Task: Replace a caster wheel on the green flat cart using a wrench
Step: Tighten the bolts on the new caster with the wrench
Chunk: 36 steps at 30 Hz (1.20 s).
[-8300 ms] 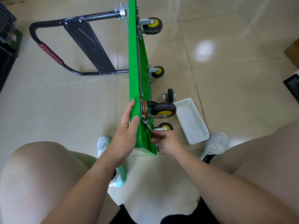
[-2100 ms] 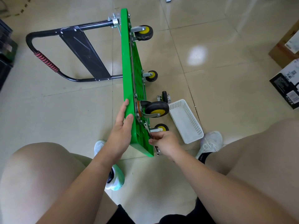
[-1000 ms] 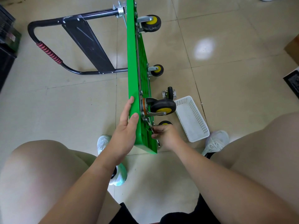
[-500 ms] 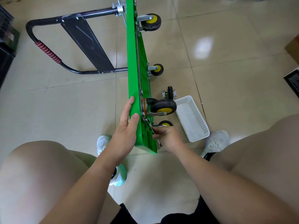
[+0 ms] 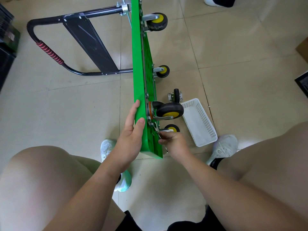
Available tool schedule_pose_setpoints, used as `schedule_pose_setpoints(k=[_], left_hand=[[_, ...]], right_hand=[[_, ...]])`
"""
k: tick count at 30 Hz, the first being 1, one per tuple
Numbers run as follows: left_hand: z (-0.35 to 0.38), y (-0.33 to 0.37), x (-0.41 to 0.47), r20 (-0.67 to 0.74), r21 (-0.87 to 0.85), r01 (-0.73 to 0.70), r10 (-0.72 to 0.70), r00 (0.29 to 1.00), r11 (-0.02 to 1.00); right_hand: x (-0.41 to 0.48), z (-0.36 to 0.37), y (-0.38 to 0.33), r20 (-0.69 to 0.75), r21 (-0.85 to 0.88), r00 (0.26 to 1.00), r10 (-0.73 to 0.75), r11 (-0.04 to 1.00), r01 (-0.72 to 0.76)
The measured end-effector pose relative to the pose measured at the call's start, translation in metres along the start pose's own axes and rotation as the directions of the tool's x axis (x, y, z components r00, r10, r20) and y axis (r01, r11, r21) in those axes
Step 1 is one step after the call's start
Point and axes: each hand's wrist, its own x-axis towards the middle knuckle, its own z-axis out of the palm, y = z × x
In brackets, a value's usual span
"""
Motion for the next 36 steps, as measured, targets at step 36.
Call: schedule_pose_setpoints(k=[36], left_hand=[[-0.002,-0.009,0.004,0.003,-0.021,-0.050,0.050,0.999,0.999]], right_hand=[[0.000,-0.006,-0.022,0.166,-0.595,0.980,-0.114,0.780,0.192]])
